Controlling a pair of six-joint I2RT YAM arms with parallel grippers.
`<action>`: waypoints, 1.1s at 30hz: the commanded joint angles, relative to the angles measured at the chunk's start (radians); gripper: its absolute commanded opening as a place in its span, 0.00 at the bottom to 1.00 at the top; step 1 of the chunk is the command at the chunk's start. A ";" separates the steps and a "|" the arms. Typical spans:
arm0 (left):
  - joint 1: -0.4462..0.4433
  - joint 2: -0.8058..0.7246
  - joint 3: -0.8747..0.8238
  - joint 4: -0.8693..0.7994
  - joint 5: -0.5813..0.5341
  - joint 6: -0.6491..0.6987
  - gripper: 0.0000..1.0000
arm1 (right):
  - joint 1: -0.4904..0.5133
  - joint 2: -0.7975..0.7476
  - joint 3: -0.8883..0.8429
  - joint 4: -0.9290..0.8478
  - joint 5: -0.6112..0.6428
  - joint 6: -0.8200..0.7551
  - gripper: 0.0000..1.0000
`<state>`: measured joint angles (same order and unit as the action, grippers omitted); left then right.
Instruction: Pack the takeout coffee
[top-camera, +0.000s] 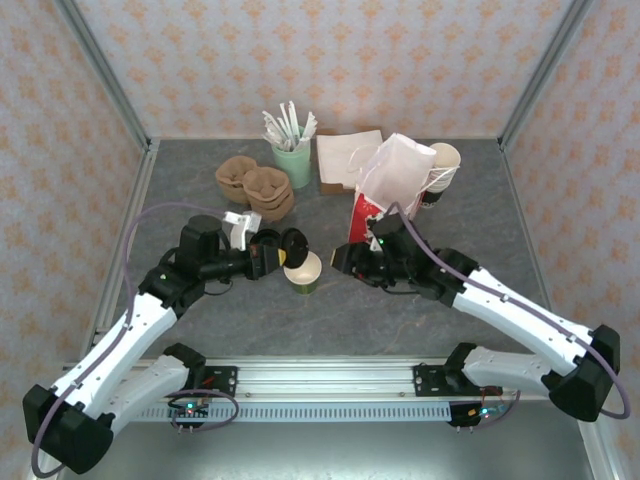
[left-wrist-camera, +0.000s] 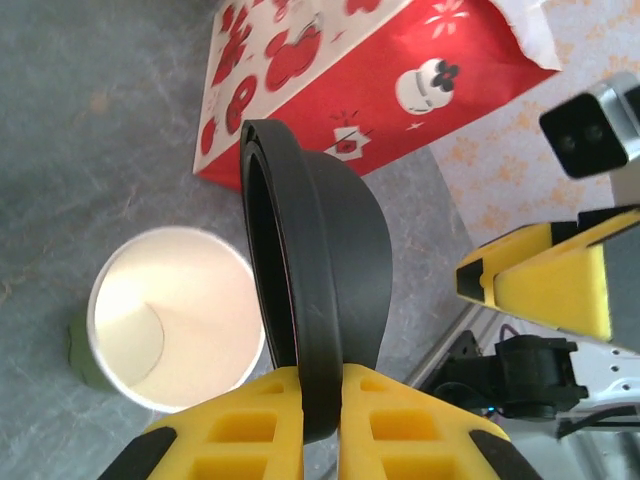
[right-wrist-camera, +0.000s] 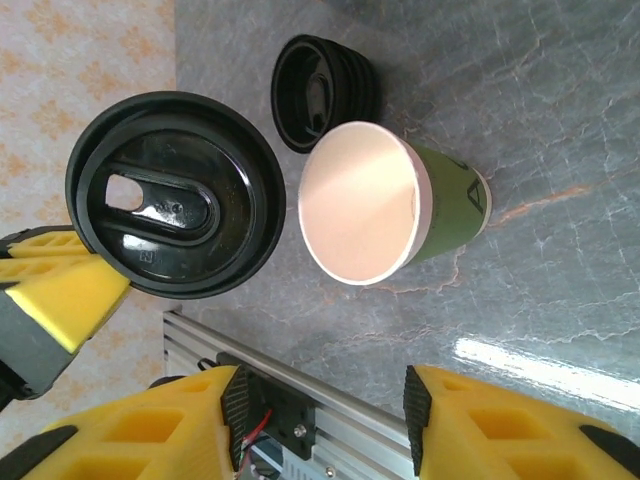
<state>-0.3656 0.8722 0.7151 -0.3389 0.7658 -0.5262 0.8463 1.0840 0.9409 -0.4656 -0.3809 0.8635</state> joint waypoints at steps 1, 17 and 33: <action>0.026 -0.009 -0.055 0.026 0.135 -0.151 0.14 | 0.019 0.023 -0.043 0.115 0.062 0.078 0.46; 0.068 0.092 -0.116 0.153 0.224 -0.230 0.14 | 0.031 0.143 -0.061 0.257 0.142 0.027 0.50; 0.094 0.111 -0.189 0.237 0.247 -0.234 0.20 | -0.035 0.261 -0.053 0.399 -0.005 -0.003 0.56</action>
<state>-0.2806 0.9920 0.5388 -0.1616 0.9882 -0.7547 0.8215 1.3308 0.8639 -0.1387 -0.3393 0.8852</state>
